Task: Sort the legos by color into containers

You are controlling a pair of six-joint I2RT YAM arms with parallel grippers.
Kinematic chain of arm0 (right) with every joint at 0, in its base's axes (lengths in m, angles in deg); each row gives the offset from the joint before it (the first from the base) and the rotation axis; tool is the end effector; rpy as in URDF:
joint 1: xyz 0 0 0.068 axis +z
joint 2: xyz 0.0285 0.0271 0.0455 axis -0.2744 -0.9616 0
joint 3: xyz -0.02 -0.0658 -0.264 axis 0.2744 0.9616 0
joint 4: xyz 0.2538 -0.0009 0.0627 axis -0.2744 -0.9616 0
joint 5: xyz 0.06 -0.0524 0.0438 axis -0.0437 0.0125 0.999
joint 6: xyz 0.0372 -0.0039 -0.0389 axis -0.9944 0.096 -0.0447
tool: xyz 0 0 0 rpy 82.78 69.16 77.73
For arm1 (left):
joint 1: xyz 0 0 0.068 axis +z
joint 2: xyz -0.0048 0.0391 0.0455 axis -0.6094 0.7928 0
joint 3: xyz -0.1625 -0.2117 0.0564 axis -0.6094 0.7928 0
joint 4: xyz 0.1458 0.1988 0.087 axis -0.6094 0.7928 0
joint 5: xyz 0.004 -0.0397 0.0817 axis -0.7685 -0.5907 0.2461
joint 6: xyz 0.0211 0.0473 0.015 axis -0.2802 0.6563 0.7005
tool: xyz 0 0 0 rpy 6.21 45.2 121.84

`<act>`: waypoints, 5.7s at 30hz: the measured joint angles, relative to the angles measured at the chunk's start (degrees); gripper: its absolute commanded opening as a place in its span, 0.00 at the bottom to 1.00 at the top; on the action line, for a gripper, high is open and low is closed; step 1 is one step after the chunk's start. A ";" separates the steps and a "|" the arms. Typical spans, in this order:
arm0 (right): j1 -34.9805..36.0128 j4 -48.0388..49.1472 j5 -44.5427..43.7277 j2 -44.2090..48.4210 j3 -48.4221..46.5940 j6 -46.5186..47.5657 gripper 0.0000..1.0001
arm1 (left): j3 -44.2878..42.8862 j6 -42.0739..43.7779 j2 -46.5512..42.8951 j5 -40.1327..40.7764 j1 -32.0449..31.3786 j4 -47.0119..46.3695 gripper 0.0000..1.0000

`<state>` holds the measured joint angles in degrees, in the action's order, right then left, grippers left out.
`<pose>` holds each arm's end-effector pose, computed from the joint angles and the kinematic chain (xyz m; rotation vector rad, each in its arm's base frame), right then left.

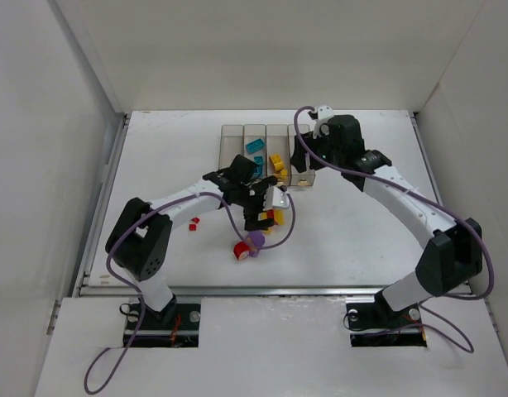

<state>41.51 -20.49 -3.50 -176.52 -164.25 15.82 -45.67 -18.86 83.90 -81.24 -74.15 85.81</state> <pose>0.3154 0.1557 0.3315 -0.4458 2.0778 0.4492 0.2733 -0.2301 0.2214 1.8438 1.3286 -0.6005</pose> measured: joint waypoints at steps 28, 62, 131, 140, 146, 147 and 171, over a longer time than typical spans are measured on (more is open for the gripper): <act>0.00 0.09 -0.92 1.88 0.96 3.17 0.79 | -4.72 -12.70 8.28 2.67 -0.09 -1.42 0.52; -3.56 -0.66 26.64 6.60 7.85 -13.18 1.00 | -8.11 -21.77 -9.35 3.04 -0.09 -1.68 0.00; -4.24 -8.66 10.88 -45.05 -42.88 -15.82 0.40 | 12.07 -31.98 -22.23 13.62 6.38 -6.34 0.00; -4.28 -9.51 9.64 -46.10 -46.01 -17.46 0.94 | 12.66 -32.79 -22.23 13.62 7.13 -6.99 0.00; -4.37 -8.74 11.34 -44.65 -44.48 -16.87 0.99 | 12.66 -33.33 -22.23 13.42 7.21 -8.13 0.00; -4.52 -7.89 11.80 -42.75 -41.99 -16.52 0.99 | 12.66 -33.64 -22.23 13.33 7.21 -8.41 0.00; 1.49 22.71 7.93 10.03 16.70 -12.92 0.97 | -7.10 -60.54 -12.79 18.29 7.85 -17.14 0.00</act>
<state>43.00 2.22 4.43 -166.49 -147.55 2.90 -52.78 -79.41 71.12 -62.94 -66.30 68.68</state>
